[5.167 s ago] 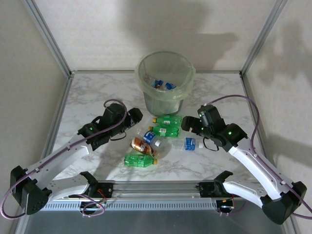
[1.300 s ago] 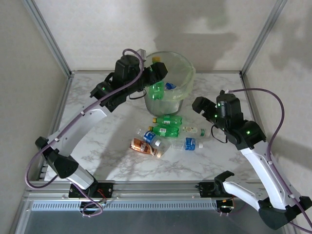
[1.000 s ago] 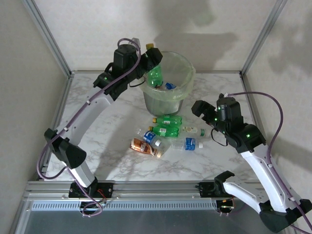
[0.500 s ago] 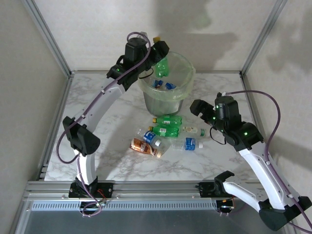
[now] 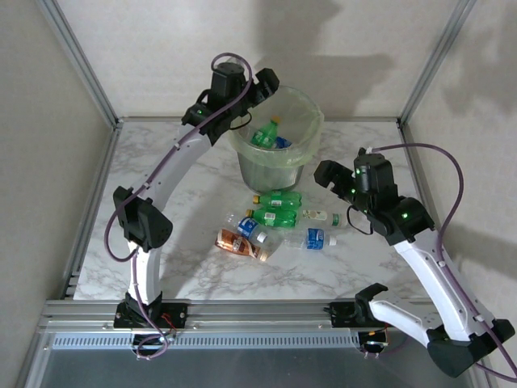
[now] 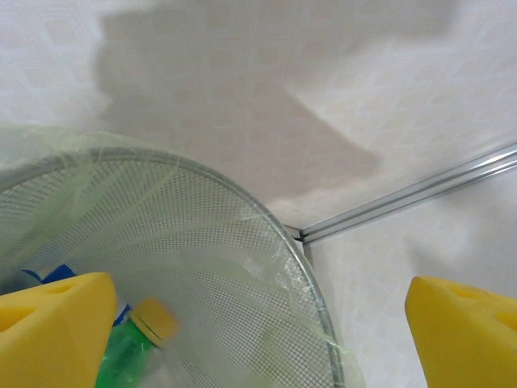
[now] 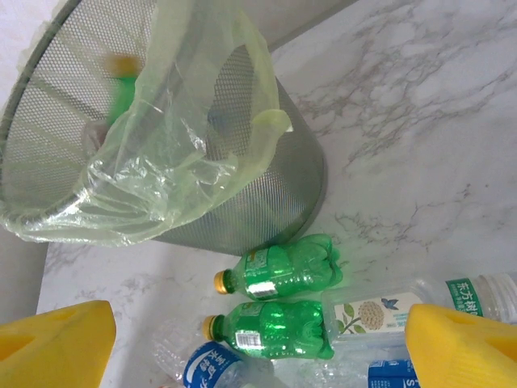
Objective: Put the plastic bottles in the bin
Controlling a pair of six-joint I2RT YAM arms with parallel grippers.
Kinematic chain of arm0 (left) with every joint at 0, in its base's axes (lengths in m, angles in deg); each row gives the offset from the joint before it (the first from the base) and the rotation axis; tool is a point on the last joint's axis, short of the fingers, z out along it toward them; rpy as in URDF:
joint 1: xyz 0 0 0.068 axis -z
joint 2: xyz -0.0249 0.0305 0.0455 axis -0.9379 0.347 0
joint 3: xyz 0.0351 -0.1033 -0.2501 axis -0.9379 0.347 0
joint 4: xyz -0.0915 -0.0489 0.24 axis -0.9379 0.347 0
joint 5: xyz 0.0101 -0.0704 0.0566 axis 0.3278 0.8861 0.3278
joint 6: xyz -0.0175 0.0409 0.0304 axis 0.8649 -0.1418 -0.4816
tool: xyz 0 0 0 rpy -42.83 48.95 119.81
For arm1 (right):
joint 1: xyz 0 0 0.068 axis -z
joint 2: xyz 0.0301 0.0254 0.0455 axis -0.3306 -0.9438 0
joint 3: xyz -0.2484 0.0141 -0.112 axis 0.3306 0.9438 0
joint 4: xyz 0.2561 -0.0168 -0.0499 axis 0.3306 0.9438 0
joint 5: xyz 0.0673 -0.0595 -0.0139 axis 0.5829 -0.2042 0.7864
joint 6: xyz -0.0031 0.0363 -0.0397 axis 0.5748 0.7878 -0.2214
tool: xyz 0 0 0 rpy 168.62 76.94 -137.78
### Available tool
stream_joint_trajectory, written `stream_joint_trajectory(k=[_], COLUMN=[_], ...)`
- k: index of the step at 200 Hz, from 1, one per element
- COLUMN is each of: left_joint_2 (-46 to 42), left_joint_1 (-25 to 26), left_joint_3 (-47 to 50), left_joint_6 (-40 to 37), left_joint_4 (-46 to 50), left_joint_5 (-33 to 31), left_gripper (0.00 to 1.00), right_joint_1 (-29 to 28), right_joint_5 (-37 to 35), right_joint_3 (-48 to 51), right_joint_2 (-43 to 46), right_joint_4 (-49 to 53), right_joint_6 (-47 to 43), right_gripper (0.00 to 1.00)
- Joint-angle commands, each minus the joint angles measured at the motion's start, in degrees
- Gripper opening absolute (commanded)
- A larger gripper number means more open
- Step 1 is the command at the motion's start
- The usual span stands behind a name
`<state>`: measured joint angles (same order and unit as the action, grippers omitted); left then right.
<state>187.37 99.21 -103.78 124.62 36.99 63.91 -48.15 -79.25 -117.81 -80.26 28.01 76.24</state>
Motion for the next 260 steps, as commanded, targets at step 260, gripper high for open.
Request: stream_joint_trajectory(k=[260], left_joint_2=[-49.53], left_joint_1=[-0.29], left_joint_3=[52.99], left_joint_6=[-6.24], left_joint_4=[-1.58], left_joint_5=[-5.95], left_gripper=[0.99], right_joint_1=[-14.46], right_joint_5=[-1.72], right_joint_3=[17.91], right_joint_2=[-5.35], right_joint_4=[7.26], right_joint_6=[40.33], right_gripper=[0.87])
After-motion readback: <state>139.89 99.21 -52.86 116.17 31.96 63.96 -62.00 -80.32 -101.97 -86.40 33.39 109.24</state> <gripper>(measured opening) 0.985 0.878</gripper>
